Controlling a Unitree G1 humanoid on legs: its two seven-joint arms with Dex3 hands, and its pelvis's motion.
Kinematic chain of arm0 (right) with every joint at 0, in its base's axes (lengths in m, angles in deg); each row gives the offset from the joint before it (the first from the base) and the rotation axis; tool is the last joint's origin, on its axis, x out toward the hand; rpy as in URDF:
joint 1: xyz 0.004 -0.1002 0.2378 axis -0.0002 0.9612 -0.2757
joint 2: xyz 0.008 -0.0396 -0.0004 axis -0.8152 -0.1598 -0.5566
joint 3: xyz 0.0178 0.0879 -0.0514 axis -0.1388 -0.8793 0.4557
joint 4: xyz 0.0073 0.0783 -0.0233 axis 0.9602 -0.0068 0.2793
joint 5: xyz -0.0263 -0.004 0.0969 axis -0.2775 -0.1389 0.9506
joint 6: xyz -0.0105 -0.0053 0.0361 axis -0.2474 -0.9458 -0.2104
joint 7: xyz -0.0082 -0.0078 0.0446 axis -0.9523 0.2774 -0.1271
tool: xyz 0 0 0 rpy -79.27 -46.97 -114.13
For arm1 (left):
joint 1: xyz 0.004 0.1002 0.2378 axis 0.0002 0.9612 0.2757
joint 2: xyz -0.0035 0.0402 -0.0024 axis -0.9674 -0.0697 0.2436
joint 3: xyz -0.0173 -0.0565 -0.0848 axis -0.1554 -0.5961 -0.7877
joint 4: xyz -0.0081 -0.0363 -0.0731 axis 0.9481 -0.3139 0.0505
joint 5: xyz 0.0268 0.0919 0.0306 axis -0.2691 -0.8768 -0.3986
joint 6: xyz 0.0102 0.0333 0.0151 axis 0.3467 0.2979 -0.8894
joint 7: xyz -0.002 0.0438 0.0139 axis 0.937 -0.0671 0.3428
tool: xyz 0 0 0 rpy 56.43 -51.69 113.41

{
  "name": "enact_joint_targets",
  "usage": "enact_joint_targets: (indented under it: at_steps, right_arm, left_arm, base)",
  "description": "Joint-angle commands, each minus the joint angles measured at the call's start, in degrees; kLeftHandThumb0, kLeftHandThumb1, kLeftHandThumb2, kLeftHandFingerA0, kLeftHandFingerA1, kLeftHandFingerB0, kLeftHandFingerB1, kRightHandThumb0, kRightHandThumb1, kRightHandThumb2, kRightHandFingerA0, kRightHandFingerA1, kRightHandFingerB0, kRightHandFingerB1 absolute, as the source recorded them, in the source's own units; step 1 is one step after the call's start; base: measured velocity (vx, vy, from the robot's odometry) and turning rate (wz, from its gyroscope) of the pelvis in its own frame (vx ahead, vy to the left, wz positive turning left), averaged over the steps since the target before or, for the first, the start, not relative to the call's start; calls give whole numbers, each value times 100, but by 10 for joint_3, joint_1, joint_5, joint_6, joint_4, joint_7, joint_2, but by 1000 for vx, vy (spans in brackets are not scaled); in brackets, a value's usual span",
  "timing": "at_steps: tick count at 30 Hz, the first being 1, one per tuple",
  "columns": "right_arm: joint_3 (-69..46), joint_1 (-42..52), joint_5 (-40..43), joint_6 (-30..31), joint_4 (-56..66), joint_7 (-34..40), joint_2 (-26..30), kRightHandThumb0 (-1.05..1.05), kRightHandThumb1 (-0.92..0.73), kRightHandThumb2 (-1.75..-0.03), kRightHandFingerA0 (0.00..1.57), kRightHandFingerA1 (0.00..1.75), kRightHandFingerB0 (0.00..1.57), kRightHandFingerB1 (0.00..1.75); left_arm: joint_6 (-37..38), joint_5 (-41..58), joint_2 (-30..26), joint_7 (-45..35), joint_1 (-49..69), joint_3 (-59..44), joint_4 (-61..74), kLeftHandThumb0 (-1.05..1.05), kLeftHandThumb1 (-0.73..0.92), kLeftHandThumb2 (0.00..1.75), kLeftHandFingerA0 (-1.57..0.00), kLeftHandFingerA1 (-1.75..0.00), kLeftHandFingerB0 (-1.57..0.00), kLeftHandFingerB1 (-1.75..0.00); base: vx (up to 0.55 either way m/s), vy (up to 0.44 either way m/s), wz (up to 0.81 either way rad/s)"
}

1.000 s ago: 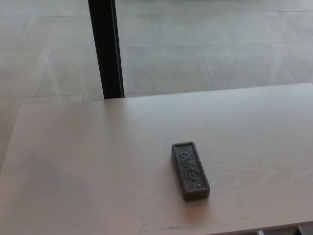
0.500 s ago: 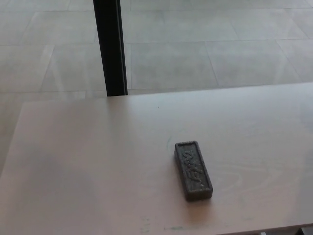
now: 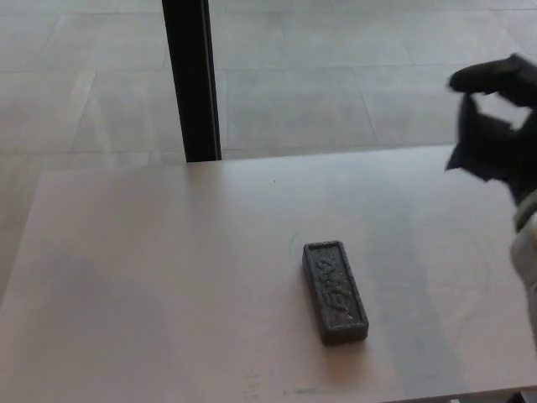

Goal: The robot uses its right hand to hold the eraser kept in the middle of the desk and use it to wipe the desk by swiping its surface twice

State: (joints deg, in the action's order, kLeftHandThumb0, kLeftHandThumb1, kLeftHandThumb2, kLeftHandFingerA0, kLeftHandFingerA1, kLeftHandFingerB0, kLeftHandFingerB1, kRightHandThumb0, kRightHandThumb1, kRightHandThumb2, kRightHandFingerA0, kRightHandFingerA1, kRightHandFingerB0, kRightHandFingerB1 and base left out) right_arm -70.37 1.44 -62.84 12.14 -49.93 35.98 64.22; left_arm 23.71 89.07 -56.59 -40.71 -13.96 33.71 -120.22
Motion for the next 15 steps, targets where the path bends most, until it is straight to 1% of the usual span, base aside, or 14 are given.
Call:
enact_joint_targets:
  at_steps: [1,3,4,6,9,10,12,13,15]
  right_arm:
    - [70,38,-40,55,-23,-25,-35,-26,-54,-112,103,175,85,150]
    - [77,42,-41,54,-33,-29,-39,-26,-55,-113,105,175,85,151]
    - [82,45,-46,51,-40,-32,-39,-29,-54,-113,104,175,82,157]
    - [98,55,-56,51,-59,-41,-42,-32,-53,-116,104,175,81,161]
    - [109,56,-70,53,-73,-40,-42,-32,-55,-112,103,175,80,161]
    - [114,59,-76,57,-73,-37,-42,-31,-55,-109,101,175,78,159]
    - [130,69,-93,60,-76,-35,-43,-31,-56,-109,99,175,77,161]
    - [133,72,-96,56,-77,-36,-43,-34,-57,-107,98,175,77,166]
    - [142,79,-107,44,-84,-39,-39,-32,-55,-111,97,175,79,163]
  left_arm:
    - [-16,15,-14,-4,-1,-3,-9,-38,41,84,-76,-84,-57,-71]
    - [-16,18,-14,-7,-2,-4,-9,-39,41,84,-76,-86,-57,-71]
    - [-16,20,-14,-8,-4,-5,-12,-38,41,84,-74,-85,-57,-71]
    - [-21,17,-13,1,-3,-2,-6,-38,42,84,-74,-83,-56,-70]
    - [-22,17,-14,0,-4,0,-3,-38,42,85,-74,-83,-54,-69]
    - [-20,17,-14,-3,-3,0,-3,-38,41,85,-74,-83,-54,-69]
    - [-24,18,-16,-2,-6,1,-5,-39,42,85,-75,-84,-55,-70]
    - [-24,18,-16,-2,-6,2,-3,-39,42,85,-74,-83,-55,-70]
    - [-24,18,-14,0,-6,3,0,-38,41,84,-75,-83,-56,-70]
  base:
    - [0,0,0]
    - [0,0,0]
    - [0,0,0]
    - [0,0,0]
    - [0,0,0]
    - [0,0,0]
    - [0,0,0]
    - [0,0,0]
    - [0,0,0]
